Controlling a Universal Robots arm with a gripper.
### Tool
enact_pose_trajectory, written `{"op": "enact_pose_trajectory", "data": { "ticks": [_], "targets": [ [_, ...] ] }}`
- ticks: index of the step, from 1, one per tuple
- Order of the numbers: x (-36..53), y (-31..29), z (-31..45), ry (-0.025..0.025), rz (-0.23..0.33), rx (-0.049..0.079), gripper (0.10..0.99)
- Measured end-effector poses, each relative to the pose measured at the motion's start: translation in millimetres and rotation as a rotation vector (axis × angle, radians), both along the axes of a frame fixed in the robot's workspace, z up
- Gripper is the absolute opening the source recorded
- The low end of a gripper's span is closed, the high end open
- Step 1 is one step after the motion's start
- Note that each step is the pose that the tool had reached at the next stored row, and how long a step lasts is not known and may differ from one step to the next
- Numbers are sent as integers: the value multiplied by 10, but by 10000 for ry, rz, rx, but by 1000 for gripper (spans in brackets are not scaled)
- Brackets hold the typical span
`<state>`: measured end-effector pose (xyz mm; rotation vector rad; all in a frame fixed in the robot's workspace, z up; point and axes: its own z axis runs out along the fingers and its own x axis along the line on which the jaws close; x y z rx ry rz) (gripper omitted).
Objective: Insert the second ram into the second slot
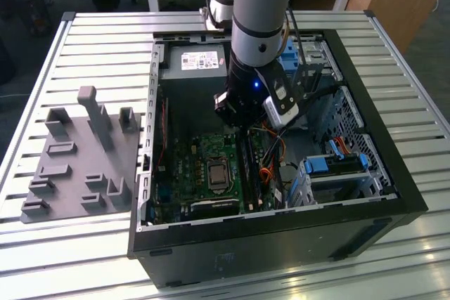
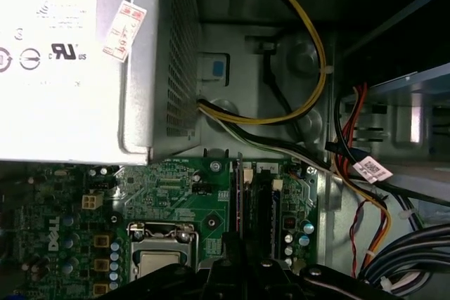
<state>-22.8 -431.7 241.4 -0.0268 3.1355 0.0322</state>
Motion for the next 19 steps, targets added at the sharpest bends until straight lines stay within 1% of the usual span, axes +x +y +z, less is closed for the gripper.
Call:
{"op": "enact_pose_trajectory", "data": {
  "ticks": [4,7,11,19],
  "targets": [
    [3,0,-9,0,-2,-1,137],
    [4,-1,-29,0,-21,1,137],
    [4,-29,-41,0,-79,1,137],
    [5,-46,-50,0,-112,-1,137]
  ]
}}
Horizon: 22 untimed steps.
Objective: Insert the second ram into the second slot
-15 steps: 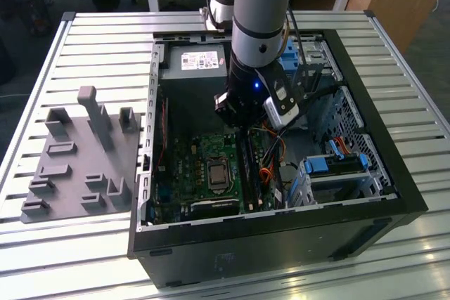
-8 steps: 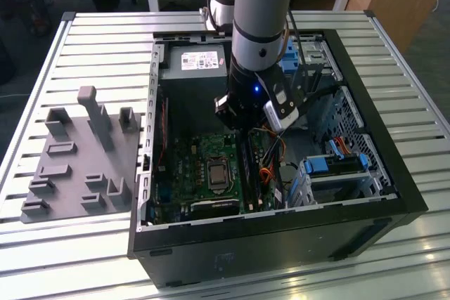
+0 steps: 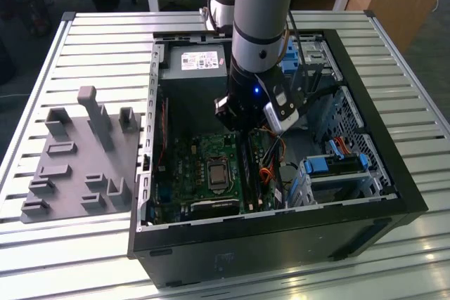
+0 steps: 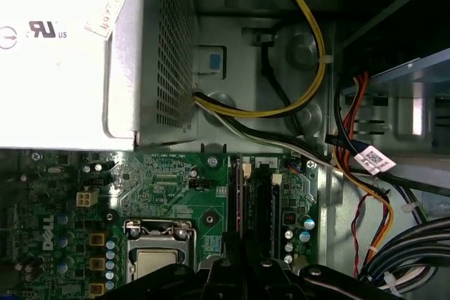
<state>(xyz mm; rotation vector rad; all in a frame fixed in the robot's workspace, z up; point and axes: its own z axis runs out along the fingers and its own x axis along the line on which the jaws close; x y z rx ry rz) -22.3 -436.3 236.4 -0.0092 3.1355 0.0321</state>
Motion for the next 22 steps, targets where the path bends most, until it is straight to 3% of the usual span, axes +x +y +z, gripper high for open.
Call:
{"op": "enact_pose_trajectory", "data": {
  "ticks": [11,22],
  "targets": [
    [0,-45,-7,0,-6,0,137],
    [1,-138,-17,14,-6,0,137]
  ]
}}
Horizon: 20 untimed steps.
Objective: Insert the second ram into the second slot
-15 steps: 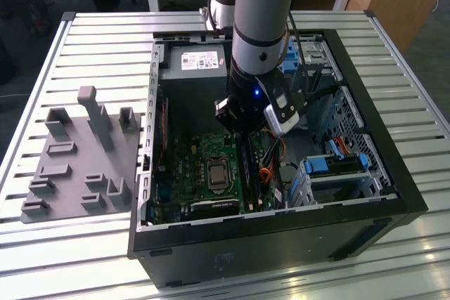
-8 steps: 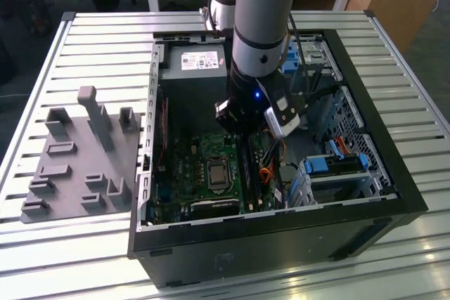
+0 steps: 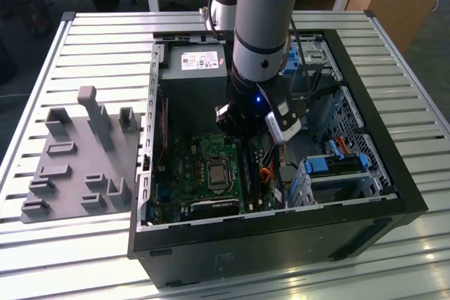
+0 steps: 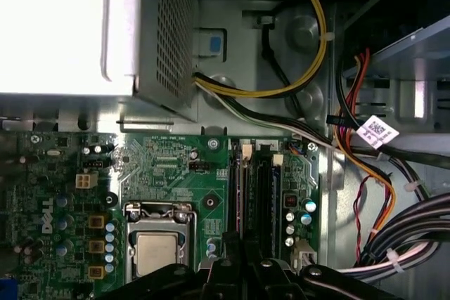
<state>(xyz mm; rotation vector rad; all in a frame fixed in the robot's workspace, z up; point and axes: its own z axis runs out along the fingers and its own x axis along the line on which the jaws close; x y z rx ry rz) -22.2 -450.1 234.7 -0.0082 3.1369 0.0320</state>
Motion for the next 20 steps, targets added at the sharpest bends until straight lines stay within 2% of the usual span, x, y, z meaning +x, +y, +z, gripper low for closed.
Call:
{"op": "enact_pose_trajectory", "data": {
  "ticks": [6,20],
  "targets": [
    [5,-42,-9,10,0,0,137],
    [36,-76,-64,50,2,1,137]
  ]
}}
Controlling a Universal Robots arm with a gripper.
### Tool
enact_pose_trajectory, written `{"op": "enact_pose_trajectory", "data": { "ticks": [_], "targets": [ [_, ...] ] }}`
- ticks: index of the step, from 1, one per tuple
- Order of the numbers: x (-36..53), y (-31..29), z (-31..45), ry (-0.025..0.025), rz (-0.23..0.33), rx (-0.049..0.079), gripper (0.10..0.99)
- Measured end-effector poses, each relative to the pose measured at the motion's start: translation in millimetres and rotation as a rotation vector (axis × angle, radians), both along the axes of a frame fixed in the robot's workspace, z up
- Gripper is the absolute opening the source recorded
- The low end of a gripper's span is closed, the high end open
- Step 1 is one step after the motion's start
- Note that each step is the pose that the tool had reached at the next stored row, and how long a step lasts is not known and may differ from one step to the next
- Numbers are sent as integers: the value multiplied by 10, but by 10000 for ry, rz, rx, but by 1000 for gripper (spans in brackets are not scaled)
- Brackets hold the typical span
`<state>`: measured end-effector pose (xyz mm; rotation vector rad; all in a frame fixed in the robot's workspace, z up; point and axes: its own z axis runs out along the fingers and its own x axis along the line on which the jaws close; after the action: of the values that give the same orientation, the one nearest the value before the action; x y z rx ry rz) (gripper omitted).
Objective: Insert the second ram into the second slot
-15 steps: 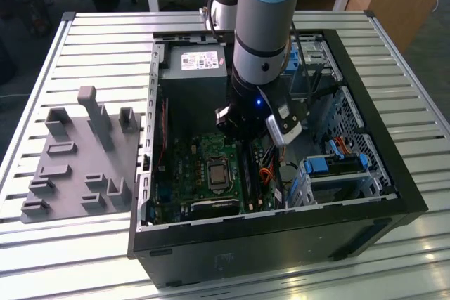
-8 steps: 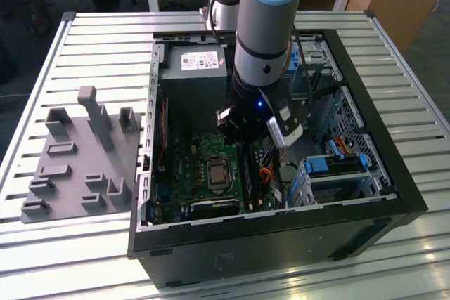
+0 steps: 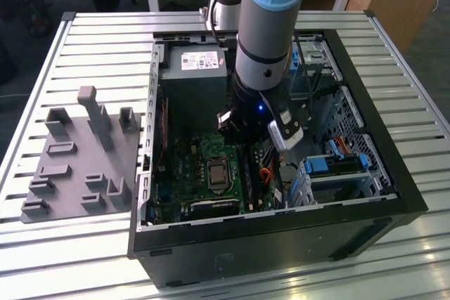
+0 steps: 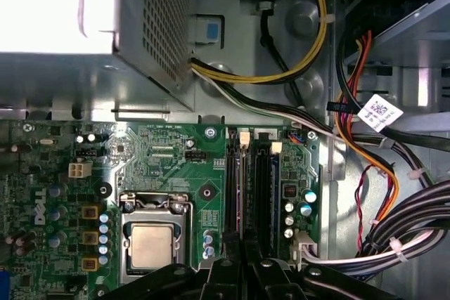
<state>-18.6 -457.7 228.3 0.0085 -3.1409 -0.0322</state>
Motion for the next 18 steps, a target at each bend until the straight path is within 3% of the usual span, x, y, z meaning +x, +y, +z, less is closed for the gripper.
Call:
{"op": "enact_pose_trajectory", "data": {
  "ticks": [18],
  "targets": [
    [13,-1,-76,10,-1,-1,137]
  ]
}}
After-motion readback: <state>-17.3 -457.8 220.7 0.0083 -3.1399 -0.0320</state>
